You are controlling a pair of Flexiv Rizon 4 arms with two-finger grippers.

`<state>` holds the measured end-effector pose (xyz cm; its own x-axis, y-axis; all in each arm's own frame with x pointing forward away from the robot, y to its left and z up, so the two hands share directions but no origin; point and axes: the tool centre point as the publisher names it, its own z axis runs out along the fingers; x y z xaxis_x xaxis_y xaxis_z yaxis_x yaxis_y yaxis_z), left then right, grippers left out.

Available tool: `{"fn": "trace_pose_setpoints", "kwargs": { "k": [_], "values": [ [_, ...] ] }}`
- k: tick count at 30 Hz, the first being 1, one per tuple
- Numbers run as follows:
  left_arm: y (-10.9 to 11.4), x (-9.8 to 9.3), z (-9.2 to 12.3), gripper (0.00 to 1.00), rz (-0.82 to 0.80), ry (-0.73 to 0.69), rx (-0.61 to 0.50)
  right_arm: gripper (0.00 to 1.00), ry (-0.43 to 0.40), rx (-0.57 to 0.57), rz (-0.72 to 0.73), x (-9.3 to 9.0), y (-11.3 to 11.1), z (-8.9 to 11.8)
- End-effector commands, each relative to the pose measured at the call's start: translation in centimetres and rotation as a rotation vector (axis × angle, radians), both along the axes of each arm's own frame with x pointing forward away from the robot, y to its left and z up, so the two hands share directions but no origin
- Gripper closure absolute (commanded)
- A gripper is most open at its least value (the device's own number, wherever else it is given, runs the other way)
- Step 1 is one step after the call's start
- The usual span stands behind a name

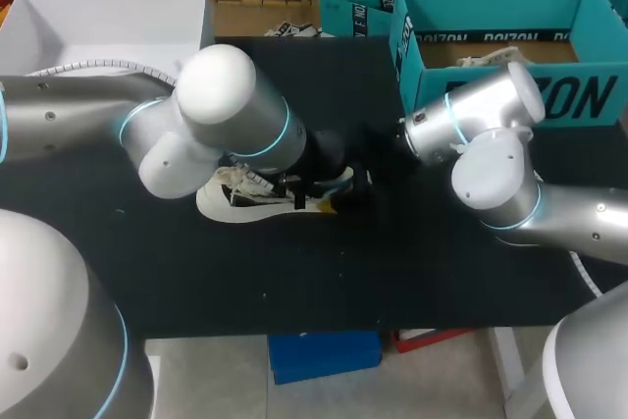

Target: Take the shoe out of the shoebox, open the shoe tongue, remove and reinsert the insole, then place the shoe into the shoebox

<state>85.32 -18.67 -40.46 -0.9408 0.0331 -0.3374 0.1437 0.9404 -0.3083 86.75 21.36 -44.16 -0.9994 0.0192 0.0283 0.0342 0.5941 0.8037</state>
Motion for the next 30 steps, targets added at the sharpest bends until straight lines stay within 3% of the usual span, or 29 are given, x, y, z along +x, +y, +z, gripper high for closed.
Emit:
{"fn": "trace_pose_setpoints", "kwargs": {
  "k": [1, 2, 11, 19, 24, 30],
  "values": [
    [-0.3, 0.1, -0.3, 0.89, -0.002, -0.007, 0.003, 1.0, 0.001, -0.001, 0.0, 0.2, 0.0, -0.4],
    [-0.3, 0.1, -0.3, 1.0, -0.001, -0.009, 0.006, 1.0, 0.001, -0.001, 0.0, 0.2, 0.0, -0.4],
    [1.1, -1.2, 0.8, 1.0, -0.004, -0.011, 0.001, 1.0, 0.001, -0.001, 0.0, 0.2, 0.0, -0.4],
    [3.5, -3.4, 3.5, 1.0, -0.058, 0.07, -0.095, 1.0, 0.001, -0.001, 0.0, 0.2, 0.0, -0.4],
    [4.2, -3.9, 6.0, 1.0, -0.131, 0.145, -0.22, 1.0, 0.001, -0.001, 0.0, 0.2, 0.0, -0.4],
    [3.6, -3.7, 11.0, 1.0, -0.271, 0.218, -0.387, 1.0, 0.001, -0.001, 0.0, 0.2, 0.0, -0.4]
  ]
}}
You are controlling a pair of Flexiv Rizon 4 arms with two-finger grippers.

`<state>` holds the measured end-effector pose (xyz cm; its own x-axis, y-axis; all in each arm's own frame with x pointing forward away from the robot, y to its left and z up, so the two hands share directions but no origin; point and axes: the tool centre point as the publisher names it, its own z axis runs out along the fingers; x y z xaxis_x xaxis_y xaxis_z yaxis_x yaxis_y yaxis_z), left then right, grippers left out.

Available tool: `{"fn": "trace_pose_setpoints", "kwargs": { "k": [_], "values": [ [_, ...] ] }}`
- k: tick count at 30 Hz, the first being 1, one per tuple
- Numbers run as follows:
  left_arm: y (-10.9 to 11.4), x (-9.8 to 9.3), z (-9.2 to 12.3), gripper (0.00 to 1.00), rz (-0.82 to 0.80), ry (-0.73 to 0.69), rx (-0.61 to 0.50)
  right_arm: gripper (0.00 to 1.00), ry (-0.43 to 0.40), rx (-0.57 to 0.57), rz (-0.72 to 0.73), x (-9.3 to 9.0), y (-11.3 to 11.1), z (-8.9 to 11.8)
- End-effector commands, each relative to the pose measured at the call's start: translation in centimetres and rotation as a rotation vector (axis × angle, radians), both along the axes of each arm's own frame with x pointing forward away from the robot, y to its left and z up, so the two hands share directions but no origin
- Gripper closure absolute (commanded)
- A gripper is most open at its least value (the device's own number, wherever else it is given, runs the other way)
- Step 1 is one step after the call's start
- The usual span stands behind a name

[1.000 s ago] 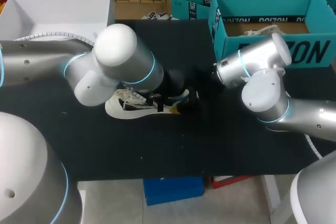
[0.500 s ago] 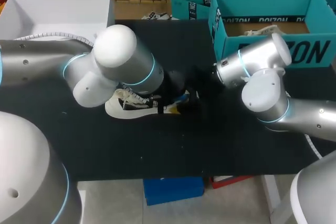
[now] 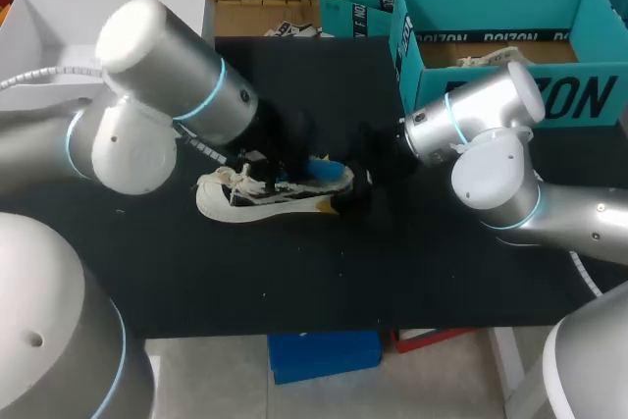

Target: Take the shoe out of the shoebox, open the shoe tongue, remove and reinsert the insole, then place the shoe into the shoebox

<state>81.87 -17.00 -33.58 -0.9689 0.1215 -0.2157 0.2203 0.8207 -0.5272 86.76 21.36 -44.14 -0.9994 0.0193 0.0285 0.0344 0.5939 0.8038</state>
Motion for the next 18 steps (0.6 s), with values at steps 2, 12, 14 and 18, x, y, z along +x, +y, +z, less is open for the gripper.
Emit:
{"fn": "trace_pose_setpoints", "kwargs": {
  "k": [2, 12, 14, 18],
  "values": [
    [1.6, -0.4, 5.8, 1.0, -0.156, 0.094, -0.226, 1.0, 0.001, -0.001, 0.0, 0.2, 0.0, -0.4],
    [0.1, -1.8, 11.6, 1.0, -0.309, 0.184, -0.481, 1.0, 0.001, -0.001, 0.0, 0.2, 0.0, -0.4],
    [-0.2, -1.9, 12.5, 1.0, -0.332, 0.21, -0.54, 1.0, 0.001, -0.001, 0.0, 0.2, 0.0, -0.4],
    [-0.6, -2.2, 14.5, 1.0, -0.347, 0.241, -0.624, 1.0, 0.001, -0.001, 0.0, 0.2, 0.0, -0.4]
  ]
}}
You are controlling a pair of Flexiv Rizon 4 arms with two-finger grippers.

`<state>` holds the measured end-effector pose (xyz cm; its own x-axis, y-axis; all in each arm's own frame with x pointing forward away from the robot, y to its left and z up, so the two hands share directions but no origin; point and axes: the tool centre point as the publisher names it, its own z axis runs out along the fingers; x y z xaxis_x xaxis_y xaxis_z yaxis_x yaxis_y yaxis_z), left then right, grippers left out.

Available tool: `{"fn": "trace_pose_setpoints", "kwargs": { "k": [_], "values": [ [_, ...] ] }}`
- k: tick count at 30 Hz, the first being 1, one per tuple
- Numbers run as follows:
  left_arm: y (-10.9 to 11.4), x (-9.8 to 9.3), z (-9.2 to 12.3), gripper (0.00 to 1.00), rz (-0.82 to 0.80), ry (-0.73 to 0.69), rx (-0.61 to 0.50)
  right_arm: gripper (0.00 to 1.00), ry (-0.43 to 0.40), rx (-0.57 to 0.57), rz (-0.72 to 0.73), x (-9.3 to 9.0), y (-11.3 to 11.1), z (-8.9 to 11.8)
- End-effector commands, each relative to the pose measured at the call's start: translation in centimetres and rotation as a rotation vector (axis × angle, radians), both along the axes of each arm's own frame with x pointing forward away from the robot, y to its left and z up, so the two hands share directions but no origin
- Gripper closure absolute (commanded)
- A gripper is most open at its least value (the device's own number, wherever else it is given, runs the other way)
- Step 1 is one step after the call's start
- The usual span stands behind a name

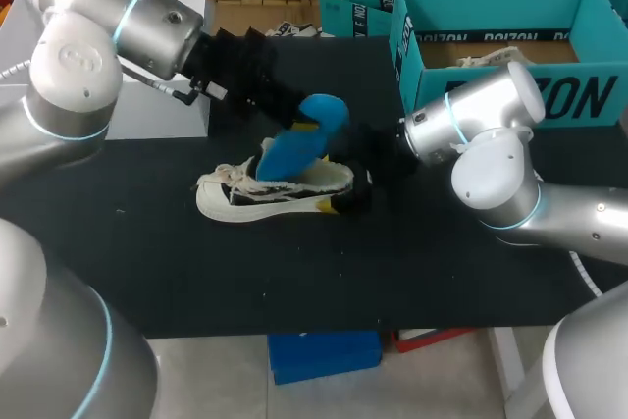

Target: Take the shoe out of the shoebox, open the shoe tongue, remove and reinsert the insole, then place the shoe into the shoebox

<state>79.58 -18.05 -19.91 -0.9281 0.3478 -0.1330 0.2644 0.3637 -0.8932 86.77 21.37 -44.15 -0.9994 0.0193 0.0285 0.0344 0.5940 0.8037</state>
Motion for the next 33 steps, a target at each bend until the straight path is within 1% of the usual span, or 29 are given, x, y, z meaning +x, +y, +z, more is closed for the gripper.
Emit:
{"fn": "trace_pose_setpoints", "kwargs": {
  "k": [1, 4, 6, 31, 33],
  "values": [
    [0.3, 0.1, 1.3, 1.0, -0.035, 0.057, -0.134, 1.0, 0.001, -0.001, 0.0, 0.2, 0.0, -0.4],
    [-0.1, -0.4, 3.0, 1.0, -0.06, 0.087, -0.183, 1.0, 0.001, -0.001, 0.0, 0.2, 0.0, -0.4],
    [-0.4, -1.0, 4.3, 1.0, -0.062, 0.089, -0.184, 1.0, 0.001, -0.001, 0.0, 0.2, 0.0, -0.4],
    [-0.4, -1.0, 4.3, 1.0, -0.062, 0.089, -0.184, 1.0, 0.001, -0.001, 0.0, 0.2, 0.0, -0.4],
    [0.2, -0.9, 4.8, 1.0, -0.019, 0.122, -0.21, 1.0, 0.001, -0.001, 0.0, 0.2, 0.0, -0.4]
  ]
}}
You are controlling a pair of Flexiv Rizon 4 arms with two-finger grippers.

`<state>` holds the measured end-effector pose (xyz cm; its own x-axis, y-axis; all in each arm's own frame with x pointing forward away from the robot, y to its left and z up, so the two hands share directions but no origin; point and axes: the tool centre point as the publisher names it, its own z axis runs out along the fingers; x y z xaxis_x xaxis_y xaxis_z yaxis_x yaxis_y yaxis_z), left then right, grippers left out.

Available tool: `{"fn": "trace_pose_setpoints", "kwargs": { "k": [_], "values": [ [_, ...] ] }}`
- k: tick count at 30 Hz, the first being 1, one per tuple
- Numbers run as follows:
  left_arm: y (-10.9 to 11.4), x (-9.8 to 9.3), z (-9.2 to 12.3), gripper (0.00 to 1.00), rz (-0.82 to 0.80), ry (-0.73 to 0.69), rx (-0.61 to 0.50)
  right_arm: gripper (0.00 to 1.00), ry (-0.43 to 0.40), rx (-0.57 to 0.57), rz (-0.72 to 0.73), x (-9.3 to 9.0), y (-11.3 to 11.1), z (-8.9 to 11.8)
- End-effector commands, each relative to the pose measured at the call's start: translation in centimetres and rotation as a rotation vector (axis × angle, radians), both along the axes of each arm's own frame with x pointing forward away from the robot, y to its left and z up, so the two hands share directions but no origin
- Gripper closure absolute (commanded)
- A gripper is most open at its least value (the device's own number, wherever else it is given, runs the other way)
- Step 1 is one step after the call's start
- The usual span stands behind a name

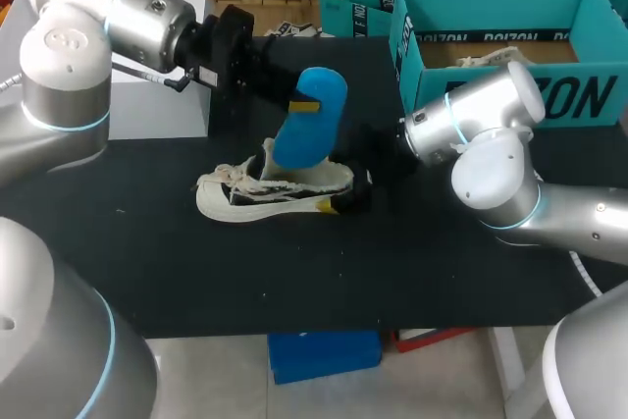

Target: Take the shoe out of the shoebox, open the shoe tongue, remove and reinsert the insole, then place the shoe into the shoebox

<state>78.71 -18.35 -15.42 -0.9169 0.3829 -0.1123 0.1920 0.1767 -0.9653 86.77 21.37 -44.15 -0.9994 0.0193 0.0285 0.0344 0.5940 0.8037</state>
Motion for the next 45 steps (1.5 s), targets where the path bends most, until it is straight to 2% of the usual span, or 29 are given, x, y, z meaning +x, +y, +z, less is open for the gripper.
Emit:
{"fn": "trace_pose_setpoints", "kwargs": {
  "k": [1, 9, 15, 22, 35, 45],
  "values": [
    [0.7, 0.0, 0.6, 1.0, 0.059, 0.047, -0.037, 1.0, 0.001, -0.001, 0.0, 0.2, 0.0, -0.4],
    [1.2, 0.1, 4.8, 1.0, 0.163, 0.195, -0.189, 1.0, 0.001, -0.001, 0.0, 0.2, 0.0, -0.4],
    [1.3, -0.2, 7.5, 1.0, 0.233, 0.334, -0.216, 1.0, 0.001, -0.001, 0.0, 0.2, 0.0, -0.4],
    [1.3, -0.6, 10.2, 1.0, 0.252, 0.419, -0.239, 1.0, 0.001, -0.001, 0.0, 0.2, 0.0, -0.4],
    [1.3, -2.1, 14.8, 1.0, 0.228, 0.441, -0.266, 1.0, 0.001, -0.001, 0.0, 0.2, 0.0, -0.4],
    [1.4, -2.7, 16.3, 1.0, 0.226, 0.426, -0.283, 1.0, 0.001, -0.001, 0.0, 0.2, 0.0, -0.4]
  ]
}}
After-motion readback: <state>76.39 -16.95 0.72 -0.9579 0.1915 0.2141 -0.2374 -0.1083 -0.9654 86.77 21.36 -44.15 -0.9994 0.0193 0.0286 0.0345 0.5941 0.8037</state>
